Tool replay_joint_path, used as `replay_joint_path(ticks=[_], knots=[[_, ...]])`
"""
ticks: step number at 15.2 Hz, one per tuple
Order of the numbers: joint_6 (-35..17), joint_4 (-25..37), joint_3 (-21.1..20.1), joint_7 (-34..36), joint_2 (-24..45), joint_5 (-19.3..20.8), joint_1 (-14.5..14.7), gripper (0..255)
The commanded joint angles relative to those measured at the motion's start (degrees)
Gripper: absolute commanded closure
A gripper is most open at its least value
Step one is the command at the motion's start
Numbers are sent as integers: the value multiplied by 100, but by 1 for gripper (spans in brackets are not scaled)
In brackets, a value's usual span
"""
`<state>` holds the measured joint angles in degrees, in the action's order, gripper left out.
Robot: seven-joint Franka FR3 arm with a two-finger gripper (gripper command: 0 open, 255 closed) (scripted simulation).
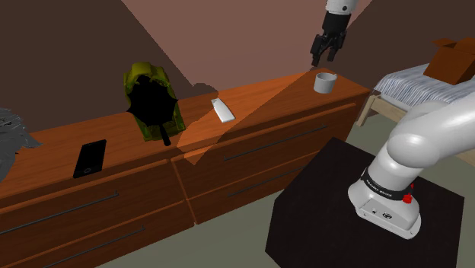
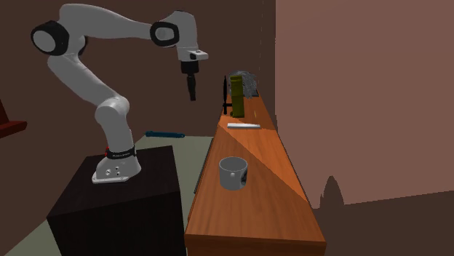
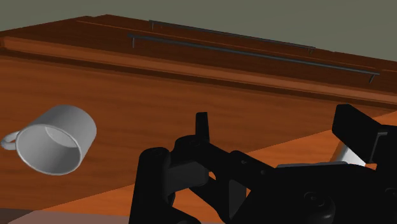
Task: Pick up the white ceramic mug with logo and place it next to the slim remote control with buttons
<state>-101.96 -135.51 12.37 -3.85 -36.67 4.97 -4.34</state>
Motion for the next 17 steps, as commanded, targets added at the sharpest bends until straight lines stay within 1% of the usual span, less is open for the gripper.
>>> replay_joint_path(ticks=[1,6,10,14,17], knots=[[-272,-24,201,-212,259,108,-57,0],[-853,152,680,-724,1037,253,-153,0],[-1286,414,1056,-1161,1752,244,-198,0],[-1670,783,1408,-1647,2543,87,-236,0],[-1909,1130,1632,-2051,3184,-141,-289,0]])
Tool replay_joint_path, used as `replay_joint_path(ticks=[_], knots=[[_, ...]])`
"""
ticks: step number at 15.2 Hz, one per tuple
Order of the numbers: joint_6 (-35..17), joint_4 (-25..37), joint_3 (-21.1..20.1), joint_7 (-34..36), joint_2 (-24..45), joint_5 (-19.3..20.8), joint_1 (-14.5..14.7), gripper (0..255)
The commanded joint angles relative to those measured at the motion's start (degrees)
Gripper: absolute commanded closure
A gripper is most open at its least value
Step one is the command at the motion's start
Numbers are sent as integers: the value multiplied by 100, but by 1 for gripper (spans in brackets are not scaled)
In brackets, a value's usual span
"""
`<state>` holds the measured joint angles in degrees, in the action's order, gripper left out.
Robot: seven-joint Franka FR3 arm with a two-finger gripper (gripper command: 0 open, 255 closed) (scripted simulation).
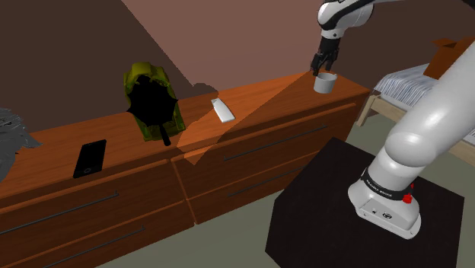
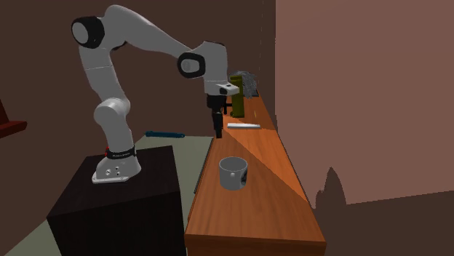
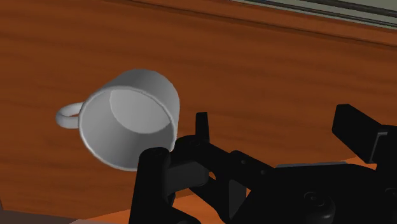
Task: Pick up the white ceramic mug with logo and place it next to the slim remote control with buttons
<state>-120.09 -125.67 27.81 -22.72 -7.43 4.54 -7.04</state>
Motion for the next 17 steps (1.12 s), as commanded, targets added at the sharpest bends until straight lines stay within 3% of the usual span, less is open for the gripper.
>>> replay_joint_path(ticks=[1,7,17], knots=[[-165,277,151,-305,481,-194,-45,0],[-411,1114,329,-1075,1734,-824,-341,0],[-924,887,265,-1229,2066,-1052,-420,0]])
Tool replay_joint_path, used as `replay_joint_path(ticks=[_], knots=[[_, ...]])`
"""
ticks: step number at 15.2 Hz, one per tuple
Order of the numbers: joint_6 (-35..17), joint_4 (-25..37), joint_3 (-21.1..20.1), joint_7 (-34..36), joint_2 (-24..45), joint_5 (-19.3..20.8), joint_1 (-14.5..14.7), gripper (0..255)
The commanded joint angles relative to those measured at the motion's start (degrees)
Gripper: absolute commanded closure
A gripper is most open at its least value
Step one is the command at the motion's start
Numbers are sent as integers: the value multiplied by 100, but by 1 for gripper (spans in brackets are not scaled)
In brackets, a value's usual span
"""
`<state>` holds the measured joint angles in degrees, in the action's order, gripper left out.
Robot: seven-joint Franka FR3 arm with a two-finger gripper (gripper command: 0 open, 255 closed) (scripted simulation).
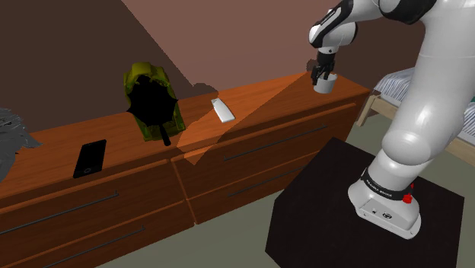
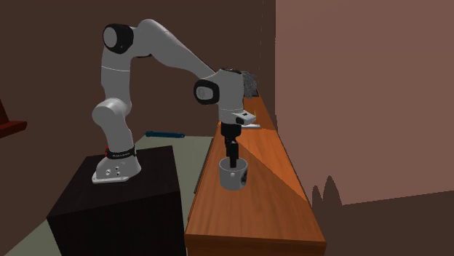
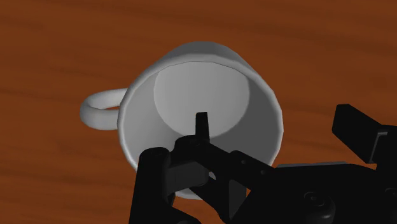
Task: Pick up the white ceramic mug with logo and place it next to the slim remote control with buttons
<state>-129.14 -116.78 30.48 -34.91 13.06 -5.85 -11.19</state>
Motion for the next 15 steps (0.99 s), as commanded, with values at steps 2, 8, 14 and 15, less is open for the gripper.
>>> replay_joint_path(ticks=[2,8,14,15], knots=[[-19,-2,-3,-10,17,-13,-6,0],[-18,-2,-3,-10,17,-12,-5,255],[-18,-2,-2,-10,16,-12,-6,255],[-19,-2,-3,-10,17,-13,-6,255]])
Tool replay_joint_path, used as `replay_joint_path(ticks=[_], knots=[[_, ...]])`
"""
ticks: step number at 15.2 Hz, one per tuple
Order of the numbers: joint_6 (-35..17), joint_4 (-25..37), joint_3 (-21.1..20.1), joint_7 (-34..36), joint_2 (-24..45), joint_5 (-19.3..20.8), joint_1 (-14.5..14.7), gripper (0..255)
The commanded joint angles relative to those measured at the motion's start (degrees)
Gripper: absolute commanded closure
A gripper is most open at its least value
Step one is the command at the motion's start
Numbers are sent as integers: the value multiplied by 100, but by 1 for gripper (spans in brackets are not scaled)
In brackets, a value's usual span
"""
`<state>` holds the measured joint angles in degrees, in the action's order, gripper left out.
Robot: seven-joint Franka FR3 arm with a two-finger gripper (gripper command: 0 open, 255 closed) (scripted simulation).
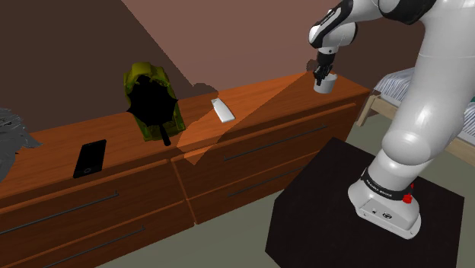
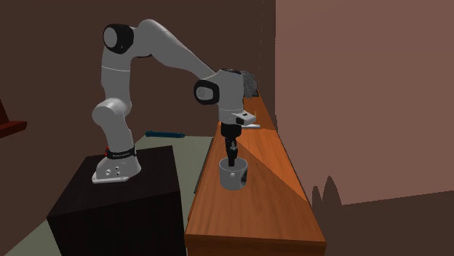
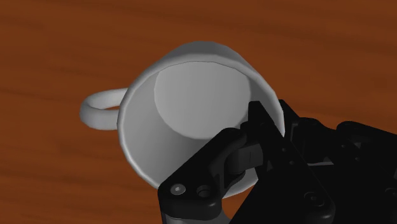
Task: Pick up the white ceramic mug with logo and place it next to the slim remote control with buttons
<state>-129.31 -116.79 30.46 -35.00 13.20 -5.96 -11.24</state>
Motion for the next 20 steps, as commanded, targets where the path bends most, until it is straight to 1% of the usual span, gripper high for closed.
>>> replay_joint_path(ticks=[1,11,20], knots=[[66,26,10,19,-42,31,9,255],[757,380,79,183,-436,299,80,255],[1402,809,101,276,-690,459,115,255]])
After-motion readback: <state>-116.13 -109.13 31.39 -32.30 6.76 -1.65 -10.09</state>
